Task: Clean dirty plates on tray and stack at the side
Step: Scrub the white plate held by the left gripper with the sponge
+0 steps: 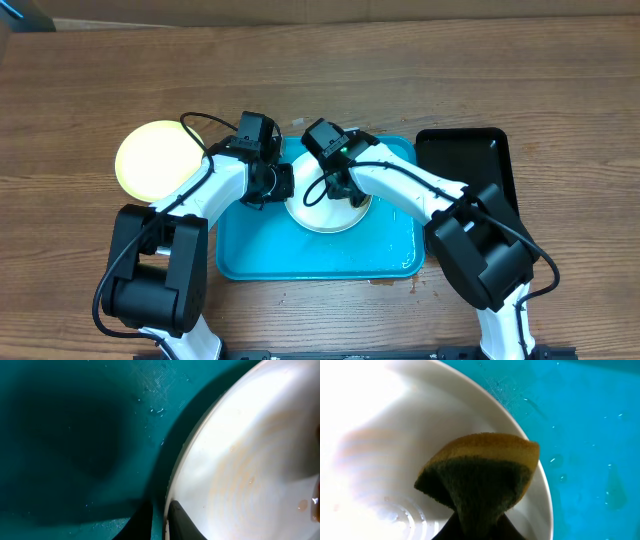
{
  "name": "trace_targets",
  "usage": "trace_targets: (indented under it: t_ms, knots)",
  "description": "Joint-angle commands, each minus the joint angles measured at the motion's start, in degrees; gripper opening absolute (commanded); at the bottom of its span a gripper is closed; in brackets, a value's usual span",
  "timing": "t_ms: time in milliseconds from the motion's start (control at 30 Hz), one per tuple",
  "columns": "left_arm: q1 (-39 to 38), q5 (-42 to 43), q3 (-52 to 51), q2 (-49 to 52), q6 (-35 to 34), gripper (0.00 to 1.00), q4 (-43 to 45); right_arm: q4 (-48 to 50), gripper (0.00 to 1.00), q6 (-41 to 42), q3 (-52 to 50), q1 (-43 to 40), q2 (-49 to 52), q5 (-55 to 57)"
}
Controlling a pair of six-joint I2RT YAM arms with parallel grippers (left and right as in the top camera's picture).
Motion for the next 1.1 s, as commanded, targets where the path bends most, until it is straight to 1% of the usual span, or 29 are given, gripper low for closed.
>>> trace_targets:
  t_ms: [0, 33, 67, 133, 167, 300, 400, 767, 800, 867, 1067]
  knots:
    - [-0.3, -0.7, 0.0, 1.1, -0.2, 0.15, -0.3, 0.4, 0.15, 0.9, -0.6, -1.0, 0.1, -6.5]
    - [-0.3, -0.7, 0.0, 1.1, -0.2, 0.15, -0.3, 0.3, 0.19, 1.0, -0.6, -1.2, 0.1, -6.7]
    - [-0.3, -0.7, 0.0, 1.2, -0.2, 0.15, -0.3, 0.3, 0.27, 1.0, -0.6, -1.5, 0.1, -6.7]
    - [-0.3, -0.7, 0.0, 1.2, -0.2, 0.15, -0.3, 0.3, 0.39, 0.9, -0.6, -1.8, 0.1, -6.6]
    - [-0.3, -0.7, 0.0, 1.1, -0.2, 0.15, -0.3, 0.3, 0.41, 0.8, -0.6, -2.1, 0.1, -6.6]
    - [-0.3, -0.7, 0.0, 1.1, -0.2, 0.16, -0.3, 0.3, 0.42, 0.4, -0.5, -3.0, 0.1, -6.6]
    - [-0.3, -0.7, 0.0, 1.1, -0.2, 0.16, -0.3, -0.2, 0.42, -2.1, 0.0, -3.8, 0.1, -6.6]
    - [-0.3, -0.7, 0.0, 1.1, -0.2, 0.16, -0.2, -8.8, 0.43, -2.4, 7.7, -6.4, 0.0, -6.6]
    - [-0.3, -0.7, 0.0, 1.1, -0.2, 0.17, -0.3, -9.4, 0.43, -3.6, 8.3, -6.4, 0.0, -6.7]
    - [-0.3, -0.7, 0.0, 1.2, -0.2, 0.17, -0.3, -10.0, 0.43, -4.8, 8.6, -6.4, 0.0, -6.7]
    - [-0.3, -0.7, 0.0, 1.1, -0.2, 0.17, -0.3, -12.3, 0.44, -4.9, 8.4, -6.3, 0.0, -6.7]
